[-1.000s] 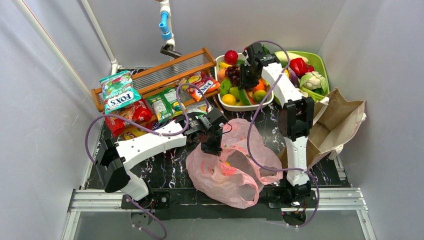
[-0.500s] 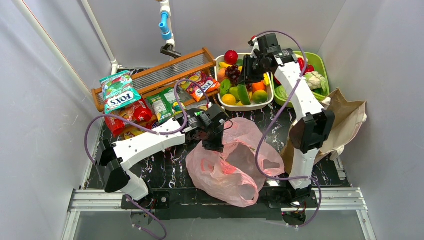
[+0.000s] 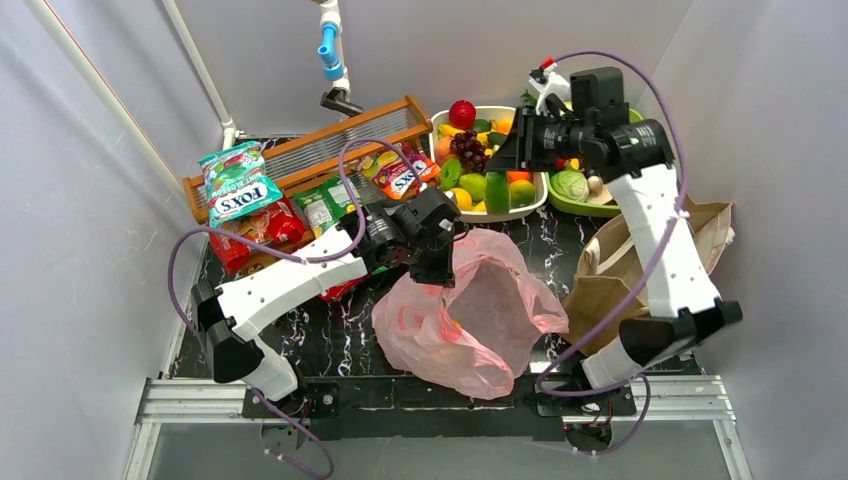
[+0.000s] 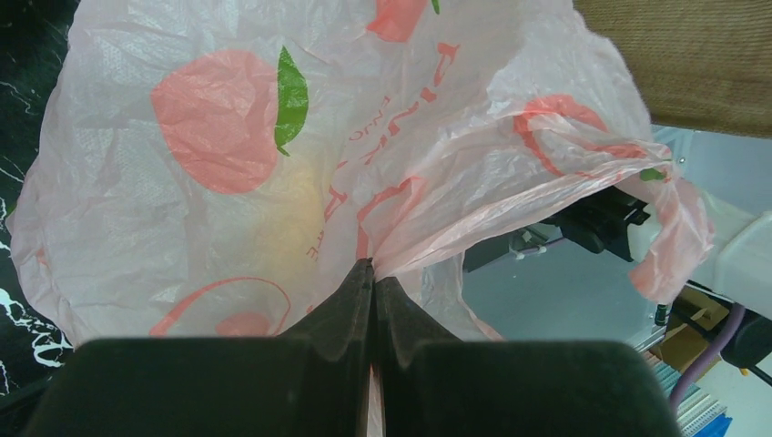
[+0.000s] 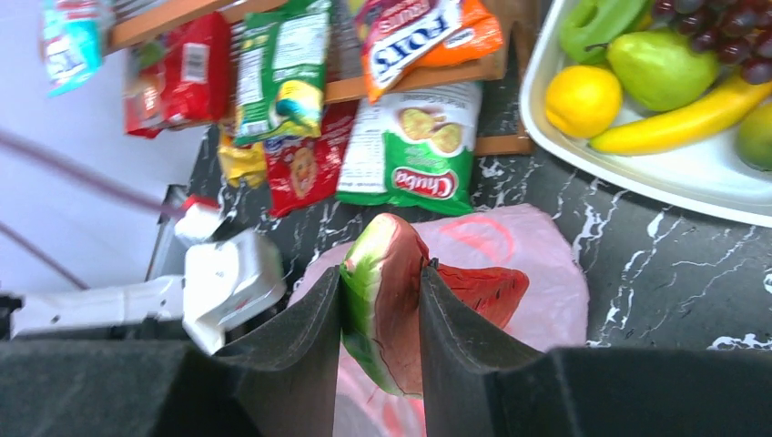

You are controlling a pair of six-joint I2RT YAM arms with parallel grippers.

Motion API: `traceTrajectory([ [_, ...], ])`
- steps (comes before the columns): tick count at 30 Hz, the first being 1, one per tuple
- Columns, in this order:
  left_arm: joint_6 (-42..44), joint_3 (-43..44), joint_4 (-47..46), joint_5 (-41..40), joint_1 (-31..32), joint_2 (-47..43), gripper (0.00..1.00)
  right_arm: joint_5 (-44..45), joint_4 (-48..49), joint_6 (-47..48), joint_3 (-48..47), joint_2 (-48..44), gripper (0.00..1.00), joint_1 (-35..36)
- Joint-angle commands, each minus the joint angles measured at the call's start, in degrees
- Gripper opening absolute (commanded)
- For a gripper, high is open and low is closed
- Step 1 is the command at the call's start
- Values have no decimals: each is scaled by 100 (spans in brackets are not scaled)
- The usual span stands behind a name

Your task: Place the mixed food into the grocery bags and tie them

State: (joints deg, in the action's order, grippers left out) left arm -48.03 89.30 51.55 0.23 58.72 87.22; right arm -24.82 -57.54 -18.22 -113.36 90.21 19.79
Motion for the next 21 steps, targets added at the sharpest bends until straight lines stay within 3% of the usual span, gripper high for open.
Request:
traceTrajectory([
  [1,124,506,390,-111,-1,125,0,-667,43,-53,106,-702,1,25],
  [8,262,1094,735,-115,-84,383,0,-1298,401,-307,418,-1514,1,25],
  [21,501,1740,1133,-43,-304,633,0,-1987,1522,-728,2461,-3106,1,25],
])
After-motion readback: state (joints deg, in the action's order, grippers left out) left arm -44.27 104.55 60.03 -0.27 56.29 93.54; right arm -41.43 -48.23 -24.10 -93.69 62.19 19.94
